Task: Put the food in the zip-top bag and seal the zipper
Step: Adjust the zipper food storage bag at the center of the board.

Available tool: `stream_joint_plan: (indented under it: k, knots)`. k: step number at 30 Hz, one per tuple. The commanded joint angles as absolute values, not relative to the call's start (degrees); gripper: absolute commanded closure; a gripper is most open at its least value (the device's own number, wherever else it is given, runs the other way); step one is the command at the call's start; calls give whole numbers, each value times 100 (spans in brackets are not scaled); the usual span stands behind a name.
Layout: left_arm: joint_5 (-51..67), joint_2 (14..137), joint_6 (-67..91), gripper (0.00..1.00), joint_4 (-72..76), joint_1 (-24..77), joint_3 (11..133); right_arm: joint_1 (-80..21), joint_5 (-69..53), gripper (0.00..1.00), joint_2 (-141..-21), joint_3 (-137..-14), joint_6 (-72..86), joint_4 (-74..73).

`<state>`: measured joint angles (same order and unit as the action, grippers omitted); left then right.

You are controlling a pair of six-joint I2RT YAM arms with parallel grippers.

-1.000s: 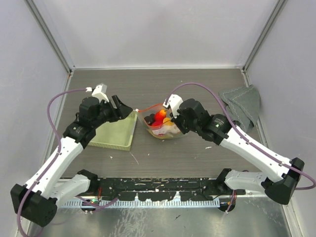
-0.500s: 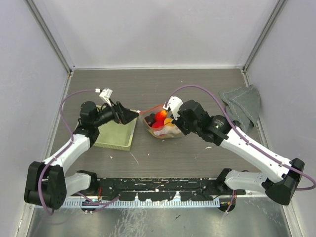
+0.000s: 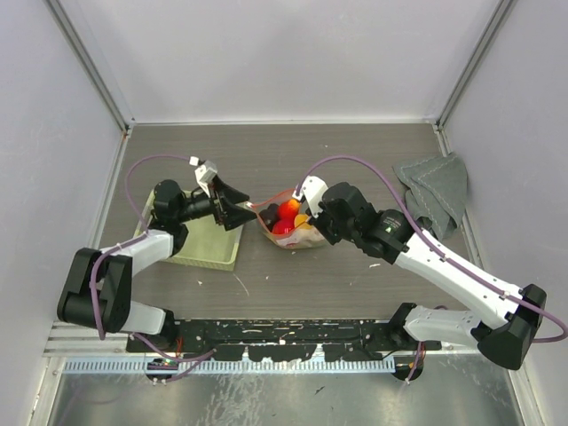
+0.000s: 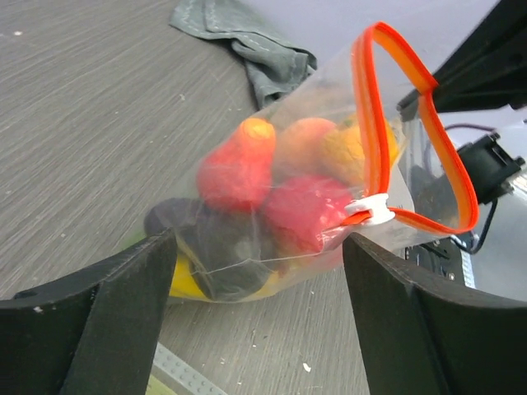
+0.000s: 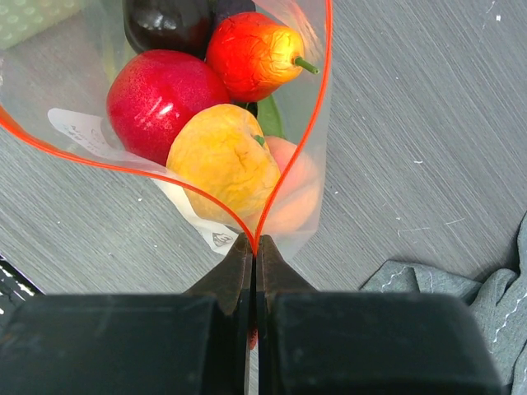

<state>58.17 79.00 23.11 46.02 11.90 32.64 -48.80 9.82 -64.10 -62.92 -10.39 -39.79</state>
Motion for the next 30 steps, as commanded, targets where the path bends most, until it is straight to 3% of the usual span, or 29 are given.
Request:
stream_joint_plan:
  k: [1,6,9,16,21,24,30]
  knots:
    - [6602,8198,2100,22,5703,1431,3410,-4906,1103,99,-6250,-6340,-1113,-3502]
    - [6662,8426,2117,29,5890,1527,3493,-4909,1189,99,-6272,-6348,-1133,-3489]
    - [6731,8481,2171,38,5921,1558,3585,-4909,1193,99,-6255,-6320,-1134,-3490]
    - [6658,8106,2285,81,5882,1548,3497,-4904,1443,99,-6146,-6345,-1061,-3692]
    - [6143,7502,1861,100,4290,1551,3553,-4854,1459,99,-6092,-6416,-1003,-4059]
    - [5500,6965,1624,100,3183,1559,3562,-4762,1459,99,-6069,-6386,-1000,-4208]
    - [4828,6573,2185,100,3085,1558,3305,-4455,1430,100,-6057,-6204,-858,-4234]
